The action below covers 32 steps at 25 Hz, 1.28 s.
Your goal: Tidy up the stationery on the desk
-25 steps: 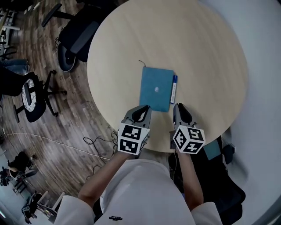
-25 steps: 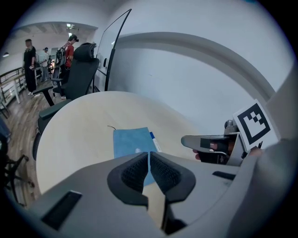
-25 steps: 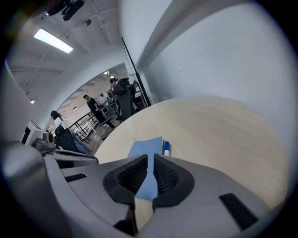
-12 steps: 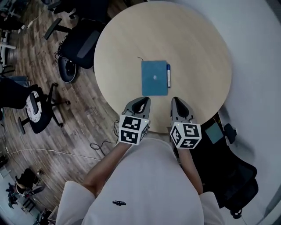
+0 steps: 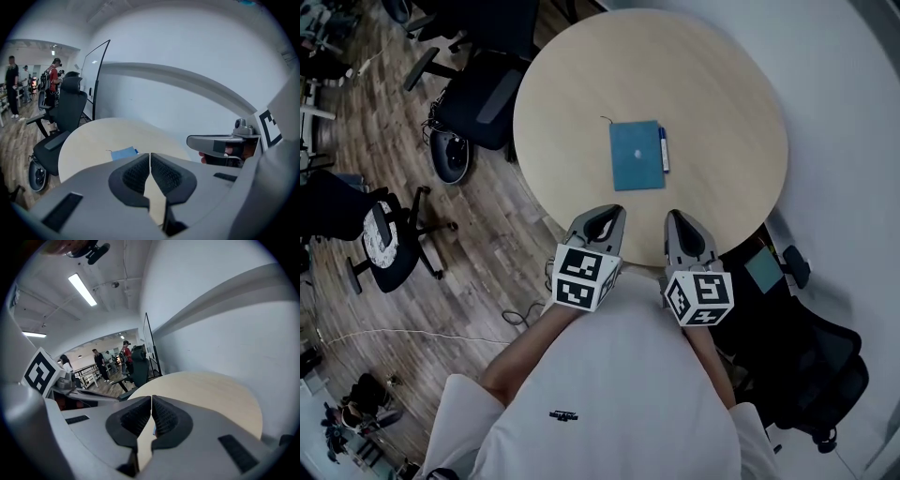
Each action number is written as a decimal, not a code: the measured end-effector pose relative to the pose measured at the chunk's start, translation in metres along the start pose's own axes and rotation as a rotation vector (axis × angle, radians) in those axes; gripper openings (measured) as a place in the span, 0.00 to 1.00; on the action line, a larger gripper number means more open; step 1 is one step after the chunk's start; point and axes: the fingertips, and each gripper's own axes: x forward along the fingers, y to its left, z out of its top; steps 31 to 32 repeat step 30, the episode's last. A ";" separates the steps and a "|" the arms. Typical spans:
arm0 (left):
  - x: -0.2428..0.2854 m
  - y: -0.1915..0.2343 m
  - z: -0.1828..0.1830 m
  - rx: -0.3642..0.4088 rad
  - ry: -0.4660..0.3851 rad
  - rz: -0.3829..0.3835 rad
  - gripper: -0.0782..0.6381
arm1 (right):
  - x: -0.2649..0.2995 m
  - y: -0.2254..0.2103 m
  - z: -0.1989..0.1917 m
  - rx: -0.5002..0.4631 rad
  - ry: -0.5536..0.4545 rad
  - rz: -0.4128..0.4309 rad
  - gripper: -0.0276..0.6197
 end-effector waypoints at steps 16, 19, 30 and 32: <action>-0.018 -0.013 -0.017 0.057 -0.003 -0.026 0.15 | -0.014 0.028 -0.026 -0.004 0.011 -0.020 0.10; -0.019 -0.014 -0.018 0.056 -0.001 -0.026 0.15 | -0.015 0.028 -0.027 -0.009 0.015 -0.021 0.10; -0.029 0.002 -0.025 0.047 0.007 -0.031 0.15 | -0.007 0.033 -0.035 -0.007 0.033 -0.059 0.10; -0.029 0.002 -0.025 0.047 0.007 -0.031 0.15 | -0.007 0.033 -0.035 -0.007 0.033 -0.059 0.10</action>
